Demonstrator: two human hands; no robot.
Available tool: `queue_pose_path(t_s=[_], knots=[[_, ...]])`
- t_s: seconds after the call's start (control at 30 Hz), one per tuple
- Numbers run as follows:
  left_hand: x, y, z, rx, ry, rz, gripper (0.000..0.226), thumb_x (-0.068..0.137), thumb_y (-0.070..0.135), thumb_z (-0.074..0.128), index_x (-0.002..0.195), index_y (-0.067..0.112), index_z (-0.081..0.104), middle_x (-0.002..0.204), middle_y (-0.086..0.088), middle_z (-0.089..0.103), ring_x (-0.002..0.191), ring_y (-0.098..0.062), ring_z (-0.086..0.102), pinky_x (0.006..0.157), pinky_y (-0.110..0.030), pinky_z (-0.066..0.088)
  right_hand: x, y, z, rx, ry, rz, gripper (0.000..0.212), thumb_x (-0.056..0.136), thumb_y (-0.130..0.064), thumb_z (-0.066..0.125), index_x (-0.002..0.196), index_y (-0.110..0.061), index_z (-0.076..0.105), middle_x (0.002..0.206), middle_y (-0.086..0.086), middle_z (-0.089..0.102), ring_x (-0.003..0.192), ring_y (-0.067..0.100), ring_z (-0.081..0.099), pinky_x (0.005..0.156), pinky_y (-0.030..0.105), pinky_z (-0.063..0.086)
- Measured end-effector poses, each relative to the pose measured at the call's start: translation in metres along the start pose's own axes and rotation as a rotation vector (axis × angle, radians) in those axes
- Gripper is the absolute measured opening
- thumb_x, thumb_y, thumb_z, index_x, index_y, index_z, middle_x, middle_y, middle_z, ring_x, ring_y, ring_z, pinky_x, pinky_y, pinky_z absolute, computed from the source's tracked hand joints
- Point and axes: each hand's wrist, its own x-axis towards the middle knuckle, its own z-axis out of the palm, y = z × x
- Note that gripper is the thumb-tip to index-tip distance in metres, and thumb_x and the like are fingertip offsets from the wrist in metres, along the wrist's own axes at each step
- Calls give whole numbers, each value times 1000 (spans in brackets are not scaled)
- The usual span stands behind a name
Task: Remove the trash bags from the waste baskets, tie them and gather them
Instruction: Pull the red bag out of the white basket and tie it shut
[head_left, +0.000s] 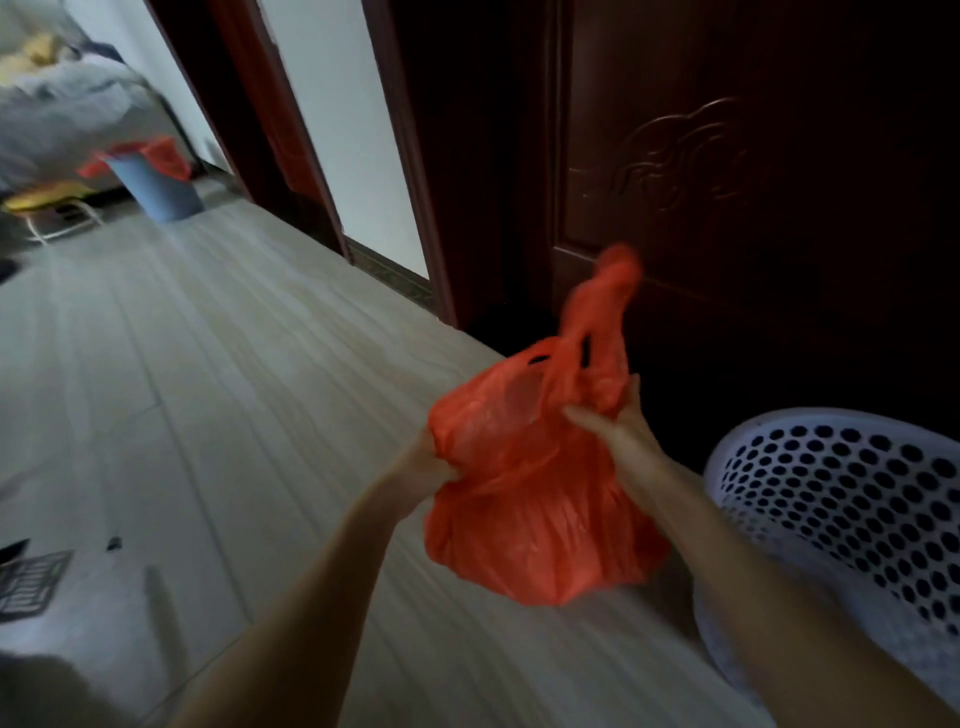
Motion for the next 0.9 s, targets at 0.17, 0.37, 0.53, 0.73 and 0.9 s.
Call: queue_pose_path(t_s=[0.17, 0.37, 0.53, 0.73, 0.9], knots=[[15, -7, 19, 151, 288, 119, 21, 86, 10, 61, 100, -4, 65, 97, -24, 68, 94, -33, 65, 85, -48, 52, -4, 20, -3, -849, -208, -41, 88, 73, -40, 71, 144, -16, 25, 153, 9, 20, 141, 23, 16, 112, 26, 13], [13, 7, 29, -556, 433, -50, 40, 96, 34, 41, 125, 9, 53, 106, -5, 59, 97, -18, 57, 87, -34, 47, 2, 19, 13, -488, 335, -72, 33, 95, -20, 43, 110, 5, 60, 111, 26, 64, 102, 35, 61, 74, 28, 41], [20, 4, 23, -926, 307, -125, 32, 97, 33, 35, 77, 15, 52, 49, -2, 57, 43, -12, 57, 52, -26, 53, 7, 14, 9, 33, 518, 134, 23, 95, -22, 42, 98, -7, 59, 76, 10, 60, 56, 15, 60, 53, 14, 46], [17, -12, 11, -356, 33, -30, 22, 84, 5, 33, 65, 13, 41, 53, -4, 47, 47, -8, 50, 51, -18, 42, 7, 20, 24, 438, 302, 231, 24, 87, -14, 56, 111, -16, 53, 87, 5, 57, 67, 19, 56, 65, 34, 51], [20, -38, 19, -404, -19, 50, 71, 73, -31, 36, 126, 15, 35, 89, -13, 58, 64, -14, 59, 49, -19, 51, -3, 40, 4, -363, 176, -41, 79, 76, 6, 62, 143, -12, 23, 135, 11, 46, 117, 20, 52, 100, 30, 42]])
